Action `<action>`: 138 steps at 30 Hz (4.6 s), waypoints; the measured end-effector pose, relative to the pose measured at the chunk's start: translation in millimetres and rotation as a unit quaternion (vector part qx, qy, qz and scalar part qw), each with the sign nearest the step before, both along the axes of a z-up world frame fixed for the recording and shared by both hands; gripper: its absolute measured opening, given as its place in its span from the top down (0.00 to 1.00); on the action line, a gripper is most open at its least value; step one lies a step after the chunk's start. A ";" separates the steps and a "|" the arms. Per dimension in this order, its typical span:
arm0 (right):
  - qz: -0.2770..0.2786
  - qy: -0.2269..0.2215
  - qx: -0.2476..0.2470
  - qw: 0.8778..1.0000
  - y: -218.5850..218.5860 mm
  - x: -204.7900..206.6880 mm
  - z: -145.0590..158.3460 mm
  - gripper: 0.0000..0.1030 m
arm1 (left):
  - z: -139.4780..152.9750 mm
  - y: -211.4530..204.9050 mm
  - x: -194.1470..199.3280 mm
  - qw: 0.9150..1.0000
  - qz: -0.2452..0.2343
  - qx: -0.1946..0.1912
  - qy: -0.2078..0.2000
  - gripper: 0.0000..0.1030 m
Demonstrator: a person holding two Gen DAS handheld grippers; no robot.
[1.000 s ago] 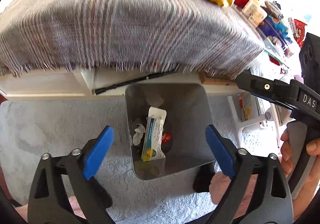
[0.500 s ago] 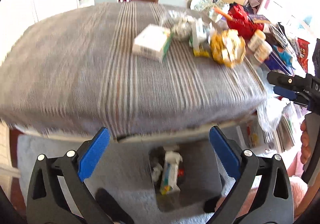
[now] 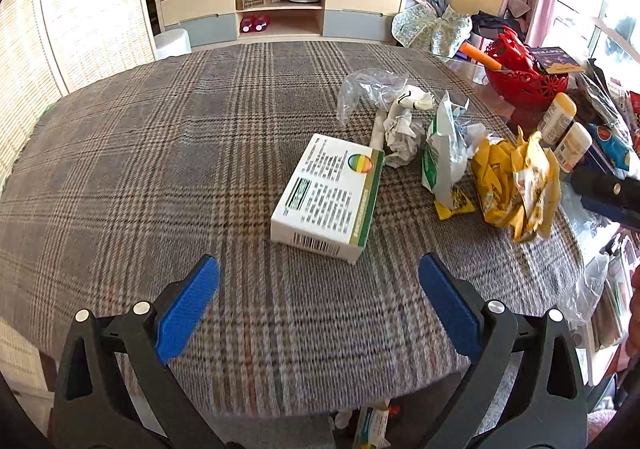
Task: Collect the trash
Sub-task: 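Grasp the white medicine box with the left gripper while the right gripper grasps the yellow bag, then carry the box and yellow bag over the grey bin and release both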
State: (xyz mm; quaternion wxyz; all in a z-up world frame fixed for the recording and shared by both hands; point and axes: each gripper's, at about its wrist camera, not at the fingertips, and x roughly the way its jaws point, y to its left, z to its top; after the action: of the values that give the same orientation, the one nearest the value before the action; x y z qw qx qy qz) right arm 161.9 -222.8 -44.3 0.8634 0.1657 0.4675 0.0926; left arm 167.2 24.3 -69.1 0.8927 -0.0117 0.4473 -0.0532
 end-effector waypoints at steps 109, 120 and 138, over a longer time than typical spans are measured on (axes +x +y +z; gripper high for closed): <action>0.059 0.103 -0.039 0.992 26.4 -169.8 -156.8 0.08 | -172.4 -36.6 -193.7 0.988 -0.039 -0.062 0.139 0.17; 0.042 0.086 -0.042 0.994 15.3 -169.3 -139.1 0.03 | -157.8 -30.6 -197.8 0.991 -0.034 -0.060 0.116 0.08; 0.001 0.016 -0.028 0.999 -17.1 -104.2 -18.4 0.03 | -32.4 -19.5 -136.3 0.998 -0.013 -0.031 0.049 0.08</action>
State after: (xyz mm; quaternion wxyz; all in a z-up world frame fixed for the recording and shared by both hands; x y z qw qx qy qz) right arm 57.7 -239.8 -62.7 0.8601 0.1424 0.4837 0.0777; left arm 30.8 4.9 -101.6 0.8680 -0.0357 0.4890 -0.0779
